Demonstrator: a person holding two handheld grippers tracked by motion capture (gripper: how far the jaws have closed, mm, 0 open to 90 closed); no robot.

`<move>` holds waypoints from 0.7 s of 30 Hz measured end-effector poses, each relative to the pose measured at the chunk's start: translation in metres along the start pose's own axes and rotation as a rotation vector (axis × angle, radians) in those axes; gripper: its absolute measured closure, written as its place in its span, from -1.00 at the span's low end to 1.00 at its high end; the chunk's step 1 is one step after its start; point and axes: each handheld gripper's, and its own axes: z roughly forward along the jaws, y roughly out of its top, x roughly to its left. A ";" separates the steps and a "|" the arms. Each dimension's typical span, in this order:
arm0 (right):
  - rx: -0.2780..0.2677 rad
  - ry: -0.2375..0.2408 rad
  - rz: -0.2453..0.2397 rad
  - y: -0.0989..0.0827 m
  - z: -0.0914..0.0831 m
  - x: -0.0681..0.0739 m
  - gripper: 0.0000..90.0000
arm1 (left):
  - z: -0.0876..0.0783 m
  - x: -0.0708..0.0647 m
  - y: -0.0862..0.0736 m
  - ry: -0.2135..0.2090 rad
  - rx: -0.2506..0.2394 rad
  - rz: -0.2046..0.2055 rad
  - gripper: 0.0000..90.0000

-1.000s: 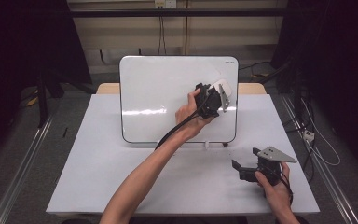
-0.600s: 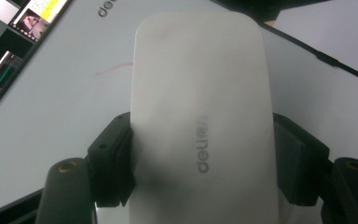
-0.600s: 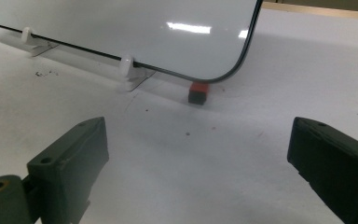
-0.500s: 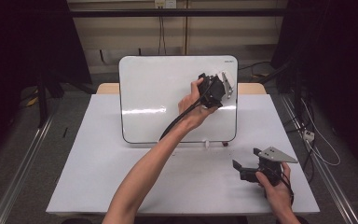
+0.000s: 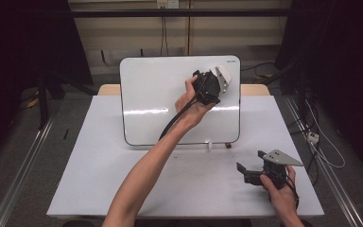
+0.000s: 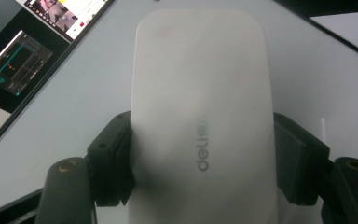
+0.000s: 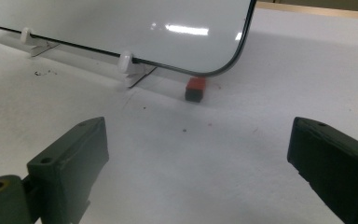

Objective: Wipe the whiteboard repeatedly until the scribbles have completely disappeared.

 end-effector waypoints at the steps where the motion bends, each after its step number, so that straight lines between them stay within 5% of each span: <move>1: -0.001 0.001 0.000 0.000 0.000 0.000 -0.88 | -0.002 0.004 -0.003 0.007 -0.002 -0.009 -0.31; 13: 0.000 -0.003 -0.002 0.000 0.001 0.000 -0.88 | -0.026 0.044 -0.047 0.065 0.006 -0.122 -0.31; 21: 0.001 -0.005 -0.002 0.001 0.002 0.001 -0.88 | -0.021 0.040 -0.036 0.088 0.010 -0.161 -0.31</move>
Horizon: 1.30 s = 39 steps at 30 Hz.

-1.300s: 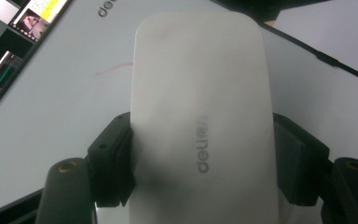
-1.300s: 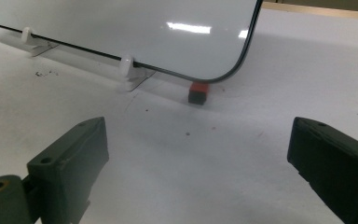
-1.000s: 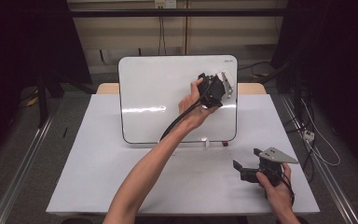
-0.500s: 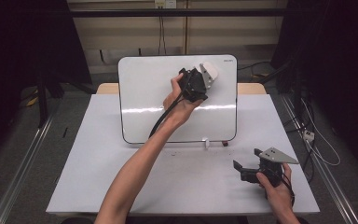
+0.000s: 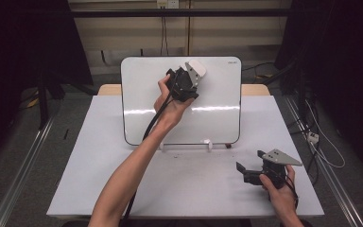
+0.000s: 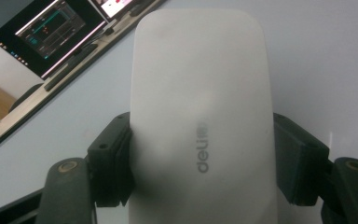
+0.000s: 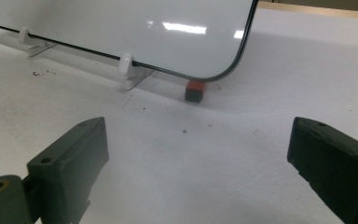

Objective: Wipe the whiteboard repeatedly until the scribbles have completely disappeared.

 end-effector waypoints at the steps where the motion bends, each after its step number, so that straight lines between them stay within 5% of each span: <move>1: -0.001 -0.002 -0.003 0.000 0.000 0.000 -0.88 | 0.002 -0.001 0.003 0.008 0.001 0.001 -0.31; 8: -0.002 0.002 0.004 0.000 0.000 -0.001 -0.88 | 0.011 -0.011 0.015 0.035 -0.022 0.047 -0.31; 24: 0.001 0.005 0.006 0.000 0.001 -0.001 -0.88 | 0.018 -0.022 0.018 0.075 -0.044 0.056 -0.31; 39: 0.000 0.004 0.008 0.000 0.001 -0.001 -0.88 | 0.023 -0.039 0.025 0.066 -0.051 0.092 -0.31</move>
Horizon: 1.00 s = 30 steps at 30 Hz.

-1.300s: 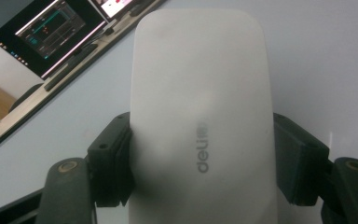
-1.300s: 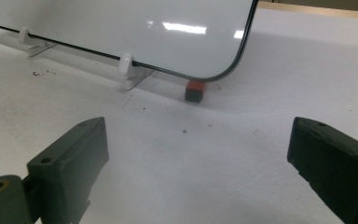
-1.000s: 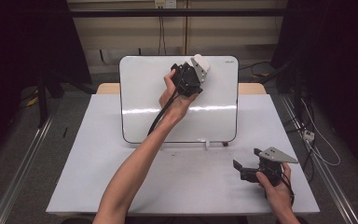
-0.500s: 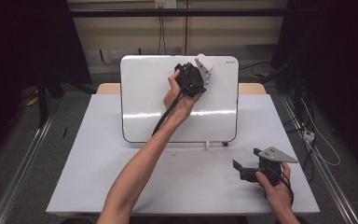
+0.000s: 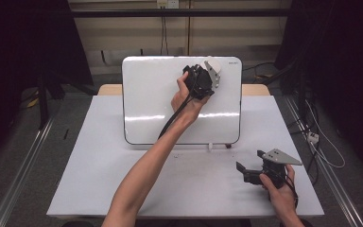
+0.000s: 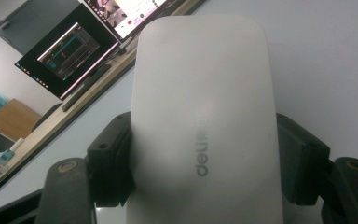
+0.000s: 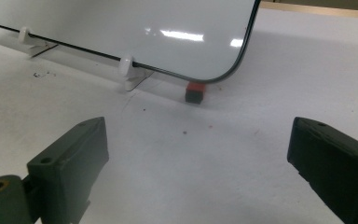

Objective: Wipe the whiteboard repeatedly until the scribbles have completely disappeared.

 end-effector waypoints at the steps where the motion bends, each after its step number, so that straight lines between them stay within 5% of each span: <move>1: 0.001 0.002 0.000 0.000 0.000 0.000 -0.88 | 0.000 -0.003 0.001 -0.005 -0.001 0.012 -0.31; 5: 0.002 0.001 -0.001 0.000 0.000 0.000 -0.88 | 0.003 -0.017 0.007 -0.046 0.001 0.063 -0.31; 12: -0.006 0.001 0.000 -0.001 -0.001 0.000 -0.88 | 0.002 -0.046 0.015 -0.165 0.014 0.213 -0.31; 18: -0.007 -0.003 -0.001 -0.001 -0.003 -0.001 -0.88 | -0.004 -0.050 0.007 -0.225 0.020 0.211 -0.31; 20: -0.006 -0.003 -0.001 -0.001 -0.003 -0.001 -0.88 | -0.008 -0.050 0.001 -0.253 0.015 0.187 -0.31; 23: -0.009 -0.002 -0.005 -0.001 -0.002 0.000 -0.88 | -0.012 -0.045 -0.007 -0.361 -0.018 0.069 -0.31; 30: -0.001 0.005 -0.008 0.003 0.002 0.003 -0.88 | -0.026 -0.034 -0.025 -0.398 -0.061 -0.038 -0.31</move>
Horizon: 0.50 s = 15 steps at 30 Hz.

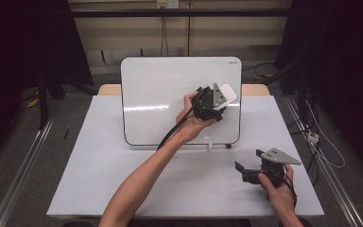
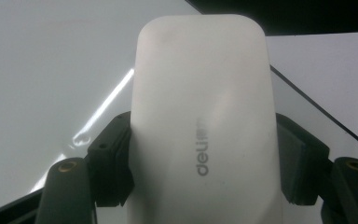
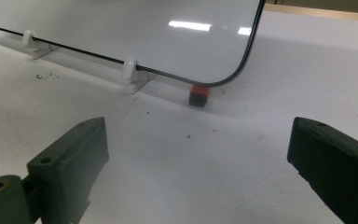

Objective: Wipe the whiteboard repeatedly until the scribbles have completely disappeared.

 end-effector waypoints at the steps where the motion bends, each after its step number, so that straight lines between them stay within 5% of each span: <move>1: 0.002 0.000 0.002 0.000 0.001 0.001 -0.88 | -0.003 0.000 -0.001 -0.002 -0.005 -0.002 -0.31; 9: 0.007 0.000 0.003 0.001 0.003 0.001 -0.88 | -0.026 0.007 -0.015 -0.014 -0.036 -0.071 -0.31; 15: 0.002 0.001 -0.004 0.000 0.003 0.000 -0.88 | -0.045 0.014 -0.027 0.017 -0.051 -0.122 -0.31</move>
